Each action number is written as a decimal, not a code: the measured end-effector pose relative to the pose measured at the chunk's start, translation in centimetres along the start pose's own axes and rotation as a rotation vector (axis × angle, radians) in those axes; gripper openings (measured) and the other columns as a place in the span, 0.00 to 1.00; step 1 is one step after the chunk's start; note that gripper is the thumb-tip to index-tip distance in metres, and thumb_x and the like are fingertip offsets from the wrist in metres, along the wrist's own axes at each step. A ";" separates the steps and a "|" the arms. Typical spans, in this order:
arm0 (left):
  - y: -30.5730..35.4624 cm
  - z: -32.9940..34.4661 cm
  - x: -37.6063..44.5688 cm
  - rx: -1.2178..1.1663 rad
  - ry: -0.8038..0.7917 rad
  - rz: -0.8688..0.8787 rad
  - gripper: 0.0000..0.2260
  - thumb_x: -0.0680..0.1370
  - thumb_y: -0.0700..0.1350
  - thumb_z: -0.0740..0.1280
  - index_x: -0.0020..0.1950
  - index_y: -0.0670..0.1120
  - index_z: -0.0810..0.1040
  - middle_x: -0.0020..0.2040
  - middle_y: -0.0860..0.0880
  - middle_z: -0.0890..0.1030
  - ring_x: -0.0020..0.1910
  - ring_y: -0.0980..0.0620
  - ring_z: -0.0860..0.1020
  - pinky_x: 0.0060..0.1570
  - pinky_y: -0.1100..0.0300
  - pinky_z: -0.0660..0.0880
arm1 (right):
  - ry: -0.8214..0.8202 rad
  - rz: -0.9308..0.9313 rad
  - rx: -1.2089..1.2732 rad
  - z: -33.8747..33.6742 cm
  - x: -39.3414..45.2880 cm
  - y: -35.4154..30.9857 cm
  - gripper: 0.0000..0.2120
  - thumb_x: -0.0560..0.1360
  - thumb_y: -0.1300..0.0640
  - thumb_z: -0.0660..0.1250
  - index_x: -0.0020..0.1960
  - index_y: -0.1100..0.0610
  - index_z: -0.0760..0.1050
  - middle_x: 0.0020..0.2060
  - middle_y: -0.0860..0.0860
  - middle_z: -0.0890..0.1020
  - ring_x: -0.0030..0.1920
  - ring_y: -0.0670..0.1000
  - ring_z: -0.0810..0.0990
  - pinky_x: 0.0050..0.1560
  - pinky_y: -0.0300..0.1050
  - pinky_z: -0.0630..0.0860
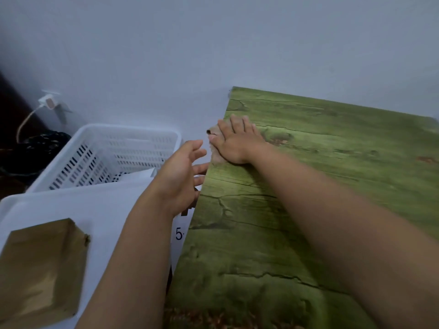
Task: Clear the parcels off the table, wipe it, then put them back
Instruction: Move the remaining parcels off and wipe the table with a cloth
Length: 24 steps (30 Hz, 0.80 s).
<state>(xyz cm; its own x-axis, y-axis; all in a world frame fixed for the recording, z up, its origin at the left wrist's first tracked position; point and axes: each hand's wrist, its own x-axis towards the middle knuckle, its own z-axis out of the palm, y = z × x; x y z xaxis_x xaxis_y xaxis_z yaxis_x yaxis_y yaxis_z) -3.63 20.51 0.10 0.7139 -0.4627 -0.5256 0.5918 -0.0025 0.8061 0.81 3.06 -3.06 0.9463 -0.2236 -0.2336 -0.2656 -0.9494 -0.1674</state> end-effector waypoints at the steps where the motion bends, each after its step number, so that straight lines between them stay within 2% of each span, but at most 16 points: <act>1: 0.0 0.3 0.1 0.016 0.010 0.017 0.18 0.80 0.56 0.58 0.65 0.49 0.73 0.53 0.47 0.80 0.47 0.48 0.77 0.40 0.54 0.73 | 0.002 0.006 0.001 -0.1 0.8 0.2 0.33 0.79 0.34 0.41 0.79 0.46 0.39 0.78 0.51 0.36 0.77 0.57 0.33 0.75 0.55 0.34; 3: -0.1 1.0 0.4 0.096 0.024 0.059 0.12 0.80 0.53 0.59 0.56 0.50 0.78 0.44 0.50 0.81 0.42 0.50 0.76 0.40 0.56 0.72 | 0.008 0.019 0.004 -0.5 2.3 0.6 0.33 0.79 0.34 0.41 0.79 0.46 0.39 0.78 0.51 0.36 0.77 0.57 0.34 0.75 0.55 0.35; 5: -0.3 1.7 0.7 0.172 0.014 0.091 0.11 0.80 0.51 0.60 0.50 0.49 0.81 0.39 0.52 0.82 0.37 0.53 0.79 0.40 0.58 0.73 | 0.018 0.033 0.008 -1.0 3.7 1.0 0.33 0.79 0.35 0.41 0.79 0.47 0.40 0.78 0.51 0.37 0.77 0.57 0.34 0.75 0.55 0.35; 8: -0.7 2.0 1.3 0.230 0.003 0.090 0.12 0.81 0.50 0.60 0.52 0.47 0.82 0.36 0.54 0.84 0.31 0.58 0.81 0.38 0.59 0.74 | 0.028 0.047 0.019 -1.8 5.7 1.7 0.33 0.79 0.35 0.42 0.80 0.47 0.41 0.79 0.51 0.38 0.77 0.57 0.35 0.75 0.56 0.36; 10: -0.7 2.0 1.4 0.246 0.001 0.084 0.13 0.81 0.50 0.60 0.52 0.47 0.82 0.36 0.54 0.84 0.31 0.58 0.81 0.38 0.60 0.74 | 0.031 0.057 0.036 -2.3 7.1 2.2 0.33 0.79 0.35 0.42 0.80 0.47 0.41 0.79 0.52 0.39 0.77 0.57 0.35 0.75 0.56 0.36; 13: -0.9 2.1 1.5 0.292 0.035 0.104 0.13 0.80 0.52 0.61 0.53 0.48 0.82 0.44 0.53 0.85 0.41 0.54 0.82 0.49 0.54 0.77 | 0.033 0.058 0.030 -2.8 8.7 2.9 0.33 0.79 0.35 0.42 0.80 0.46 0.42 0.79 0.52 0.41 0.77 0.58 0.36 0.74 0.56 0.36; 15: -1.1 2.4 1.6 0.333 0.091 0.129 0.14 0.79 0.53 0.61 0.54 0.49 0.82 0.51 0.50 0.83 0.50 0.50 0.80 0.59 0.48 0.75 | 0.037 0.056 0.029 -3.2 9.5 3.5 0.33 0.78 0.34 0.42 0.80 0.46 0.43 0.79 0.51 0.42 0.78 0.57 0.37 0.75 0.57 0.37; 17: -1.3 2.7 1.8 0.405 0.096 0.176 0.16 0.77 0.55 0.60 0.56 0.48 0.81 0.55 0.48 0.82 0.56 0.47 0.78 0.63 0.43 0.71 | 0.041 0.057 0.026 -3.4 10.0 4.2 0.33 0.78 0.34 0.42 0.80 0.46 0.43 0.79 0.51 0.42 0.78 0.57 0.38 0.75 0.56 0.38; 18: -1.5 2.8 1.9 0.432 0.093 0.203 0.16 0.77 0.54 0.60 0.59 0.49 0.80 0.58 0.49 0.81 0.60 0.47 0.77 0.65 0.42 0.69 | 0.043 0.054 0.028 -3.6 10.1 4.5 0.33 0.78 0.34 0.41 0.80 0.46 0.43 0.79 0.51 0.42 0.78 0.58 0.38 0.75 0.56 0.38; 20: -1.9 2.9 2.3 0.445 0.128 0.223 0.18 0.79 0.52 0.60 0.68 0.52 0.75 0.67 0.55 0.74 0.68 0.51 0.70 0.70 0.48 0.64 | 0.047 0.047 0.036 -3.6 10.2 5.1 0.34 0.78 0.34 0.41 0.80 0.46 0.44 0.79 0.52 0.43 0.78 0.58 0.38 0.75 0.57 0.38; 22: -2.0 2.7 2.4 0.448 0.138 0.227 0.20 0.78 0.52 0.62 0.70 0.53 0.73 0.69 0.56 0.72 0.69 0.52 0.68 0.71 0.49 0.63 | 0.049 0.058 0.039 -3.7 10.0 5.7 0.34 0.78 0.33 0.41 0.80 0.46 0.43 0.79 0.52 0.42 0.78 0.58 0.38 0.75 0.56 0.38; 24: -1.9 2.4 2.4 0.407 0.112 0.214 0.16 0.77 0.52 0.61 0.62 0.50 0.79 0.62 0.52 0.80 0.63 0.49 0.76 0.67 0.45 0.69 | 0.049 0.092 0.040 -3.8 9.4 6.3 0.34 0.78 0.32 0.41 0.80 0.46 0.42 0.79 0.52 0.41 0.78 0.57 0.37 0.75 0.56 0.37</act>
<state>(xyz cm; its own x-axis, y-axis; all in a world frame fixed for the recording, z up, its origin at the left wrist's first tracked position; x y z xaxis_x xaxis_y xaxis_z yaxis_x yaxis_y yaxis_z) -3.99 17.25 -2.05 0.8531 -0.3926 -0.3437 0.2480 -0.2746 0.9290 8.73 -5.90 -2.70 0.9250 -0.3211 -0.2033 -0.3583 -0.9150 -0.1855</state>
